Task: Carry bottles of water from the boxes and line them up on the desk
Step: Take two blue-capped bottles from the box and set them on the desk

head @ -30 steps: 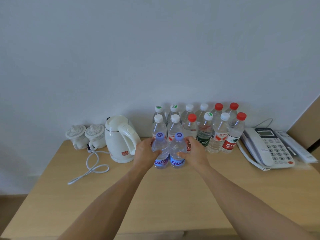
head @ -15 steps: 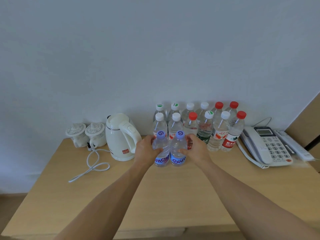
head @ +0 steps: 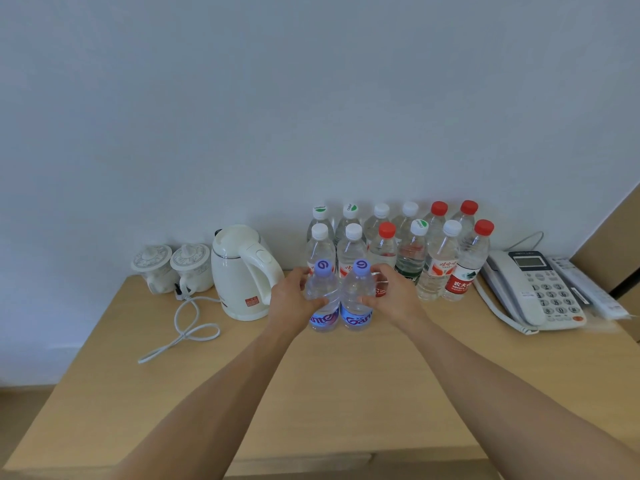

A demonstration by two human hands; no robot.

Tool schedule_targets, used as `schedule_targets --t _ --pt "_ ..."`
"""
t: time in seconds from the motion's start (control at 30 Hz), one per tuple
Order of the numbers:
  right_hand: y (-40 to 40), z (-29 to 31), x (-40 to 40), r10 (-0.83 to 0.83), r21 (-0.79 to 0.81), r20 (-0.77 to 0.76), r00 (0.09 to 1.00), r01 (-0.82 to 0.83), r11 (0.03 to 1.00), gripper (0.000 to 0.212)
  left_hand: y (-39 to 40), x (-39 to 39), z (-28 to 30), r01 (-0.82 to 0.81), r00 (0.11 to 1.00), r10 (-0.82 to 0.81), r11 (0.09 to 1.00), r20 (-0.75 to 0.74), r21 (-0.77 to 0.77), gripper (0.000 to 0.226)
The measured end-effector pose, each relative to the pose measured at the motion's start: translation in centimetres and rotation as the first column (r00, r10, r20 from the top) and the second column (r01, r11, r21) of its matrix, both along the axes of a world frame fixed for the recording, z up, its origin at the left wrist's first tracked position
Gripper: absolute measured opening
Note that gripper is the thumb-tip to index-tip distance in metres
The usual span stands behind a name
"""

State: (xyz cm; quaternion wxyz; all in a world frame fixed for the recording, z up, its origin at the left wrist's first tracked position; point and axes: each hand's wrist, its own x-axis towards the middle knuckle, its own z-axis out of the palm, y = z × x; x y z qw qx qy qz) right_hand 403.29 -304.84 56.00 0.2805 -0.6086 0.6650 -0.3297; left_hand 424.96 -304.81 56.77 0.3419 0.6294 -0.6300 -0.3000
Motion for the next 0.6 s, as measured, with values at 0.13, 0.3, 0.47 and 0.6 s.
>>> schedule_targets --t 0.13,0.3,0.47,0.6 --pt "0.2 0.2 -0.4 0.008 -0.008 -0.01 1.0 -0.008 1.0 0.066 0.2 0.4 -0.4 -0.005 1.0 0.005 1.0 -0.012 0.006 0.068" --pt "0.4 0.6 -0.7 0.026 -0.019 -0.047 0.999 -0.027 0.999 0.068 0.6 0.5 -0.3 0.029 1.0 -0.029 0.999 0.008 -0.025 0.073" --pt "1.0 1.1 -0.9 0.031 0.003 -0.034 0.999 -0.03 1.0 0.074 0.8 0.2 0.1 0.072 0.997 -0.071 0.996 0.023 -0.06 0.081" --pt "1.7 1.4 -0.8 0.021 0.008 -0.033 0.999 -0.021 1.0 0.076 1.4 0.2 0.3 0.11 0.994 -0.107 0.99 0.033 -0.094 0.085"
